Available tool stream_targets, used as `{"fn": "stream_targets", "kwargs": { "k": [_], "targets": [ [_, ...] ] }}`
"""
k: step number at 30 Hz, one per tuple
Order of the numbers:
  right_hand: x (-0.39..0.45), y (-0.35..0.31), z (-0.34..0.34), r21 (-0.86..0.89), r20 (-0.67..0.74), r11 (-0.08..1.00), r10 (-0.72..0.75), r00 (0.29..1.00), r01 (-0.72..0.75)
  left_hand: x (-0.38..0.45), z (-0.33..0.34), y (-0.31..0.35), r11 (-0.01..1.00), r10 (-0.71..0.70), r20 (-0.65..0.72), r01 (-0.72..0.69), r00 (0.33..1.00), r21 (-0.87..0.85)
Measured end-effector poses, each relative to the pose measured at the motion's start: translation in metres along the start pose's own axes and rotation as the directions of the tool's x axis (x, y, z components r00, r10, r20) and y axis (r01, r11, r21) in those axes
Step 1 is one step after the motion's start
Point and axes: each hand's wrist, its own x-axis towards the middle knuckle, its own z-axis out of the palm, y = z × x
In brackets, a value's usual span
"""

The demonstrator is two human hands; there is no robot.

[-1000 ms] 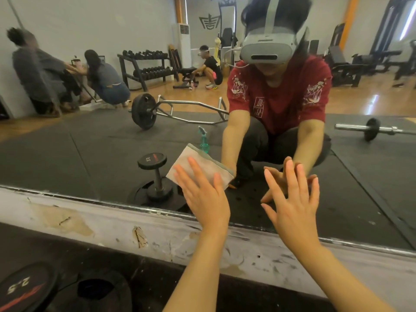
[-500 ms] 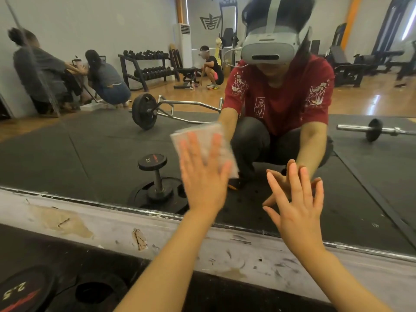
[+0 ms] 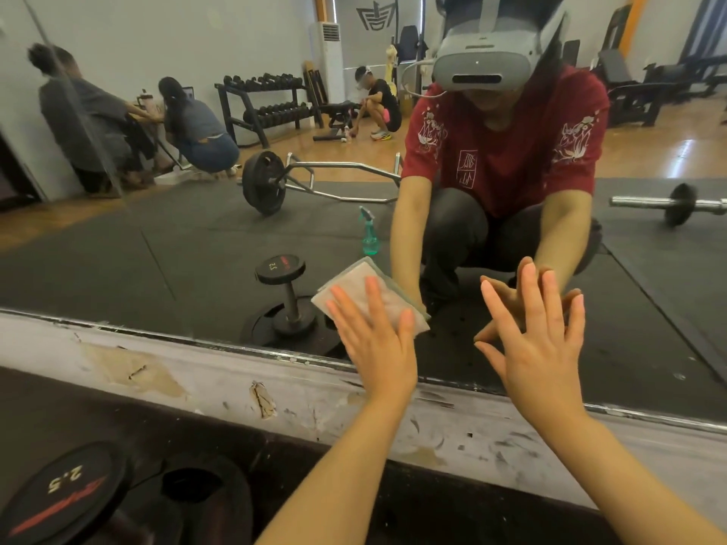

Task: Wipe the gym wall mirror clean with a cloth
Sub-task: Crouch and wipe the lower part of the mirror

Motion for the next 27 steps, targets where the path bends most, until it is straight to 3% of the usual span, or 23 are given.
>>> {"fn": "stream_targets", "kwargs": {
  "k": [4,6,8,13,18,23,25,27],
  "targets": [
    [0.000,0.001,-0.001,-0.004,0.020,1.000,0.000,1.000,0.000,0.010,-0.005,0.005,0.972,-0.174,-0.030,0.166,0.984,-0.167],
    [0.000,0.000,-0.001,-0.004,0.016,1.000,0.007,1.000,-0.007,0.023,-0.012,0.003,0.883,-0.382,-0.055,0.347,0.923,-0.316],
    [0.000,-0.001,-0.001,-0.007,0.015,1.000,0.011,1.000,-0.011,0.032,-0.018,0.000,0.802,-0.497,-0.036,0.443,0.867,-0.401],
    [0.000,-0.002,0.000,-0.015,0.021,1.000,0.013,1.000,-0.013,0.020,-0.014,0.028,0.644,-0.613,0.075,0.552,0.787,-0.530],
    [0.000,-0.001,-0.001,-0.016,0.020,1.000,0.011,1.000,-0.010,-0.021,0.008,0.046,0.702,-0.552,0.203,0.582,0.809,-0.410],
    [-0.001,0.000,-0.003,-0.020,0.032,1.000,0.002,0.999,-0.001,-0.014,0.006,0.028,0.698,-0.555,0.191,0.578,0.809,-0.422],
    [-0.001,0.000,-0.003,-0.016,0.028,1.000,0.003,1.000,-0.002,0.005,-0.004,0.012,0.640,-0.618,0.139,0.598,0.774,-0.483],
    [0.000,-0.001,-0.003,-0.011,0.028,1.000,0.010,1.000,-0.010,0.030,-0.022,-0.008,0.556,-0.711,0.089,0.635,0.698,-0.537]
  ]
}}
